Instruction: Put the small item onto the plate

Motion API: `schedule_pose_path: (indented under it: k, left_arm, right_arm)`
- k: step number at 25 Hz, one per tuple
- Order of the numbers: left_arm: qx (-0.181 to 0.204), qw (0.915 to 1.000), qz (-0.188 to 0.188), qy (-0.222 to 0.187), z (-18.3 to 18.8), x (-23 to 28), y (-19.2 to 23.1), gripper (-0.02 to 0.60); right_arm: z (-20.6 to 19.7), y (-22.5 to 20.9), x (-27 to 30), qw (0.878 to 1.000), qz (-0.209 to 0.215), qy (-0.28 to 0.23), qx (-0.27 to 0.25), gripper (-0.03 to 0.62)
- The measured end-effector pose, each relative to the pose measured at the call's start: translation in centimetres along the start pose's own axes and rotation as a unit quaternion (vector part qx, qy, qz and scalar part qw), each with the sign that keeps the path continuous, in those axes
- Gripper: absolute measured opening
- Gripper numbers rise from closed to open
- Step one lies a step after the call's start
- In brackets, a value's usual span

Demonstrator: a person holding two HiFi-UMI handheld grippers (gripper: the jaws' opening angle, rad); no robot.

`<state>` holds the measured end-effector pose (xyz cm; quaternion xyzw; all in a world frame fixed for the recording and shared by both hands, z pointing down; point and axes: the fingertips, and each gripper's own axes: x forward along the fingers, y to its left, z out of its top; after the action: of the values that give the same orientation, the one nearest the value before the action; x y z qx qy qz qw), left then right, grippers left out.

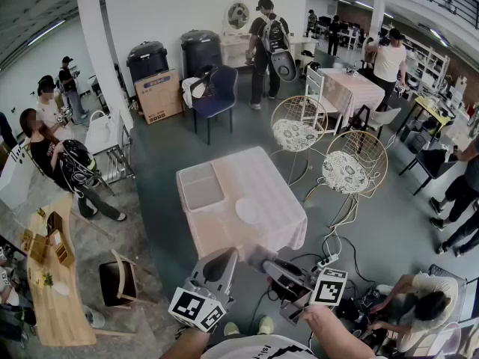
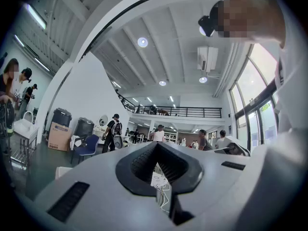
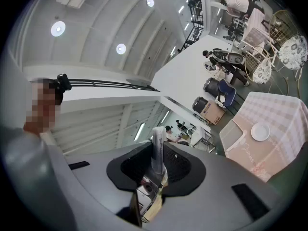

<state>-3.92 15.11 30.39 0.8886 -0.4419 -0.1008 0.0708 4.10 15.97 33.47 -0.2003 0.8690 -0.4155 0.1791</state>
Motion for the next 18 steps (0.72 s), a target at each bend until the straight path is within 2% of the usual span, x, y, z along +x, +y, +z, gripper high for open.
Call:
schedule_pose_path:
  k: [11,18]
  left_arm:
    - [-0.005,1.0000,-0.004,0.000,-0.2,1.0,0.2,0.003]
    - [0.008,0.9999,0.006,0.009,-1.4,2.8,2.1,0.003]
  right_arm:
    - [0.5,-0.4,0.3,1.000,0.001,0.002,-0.006,0.081]
    - [2.0,-2.6,0.6,0.999,0.011,-0.028,0.041,0.081]
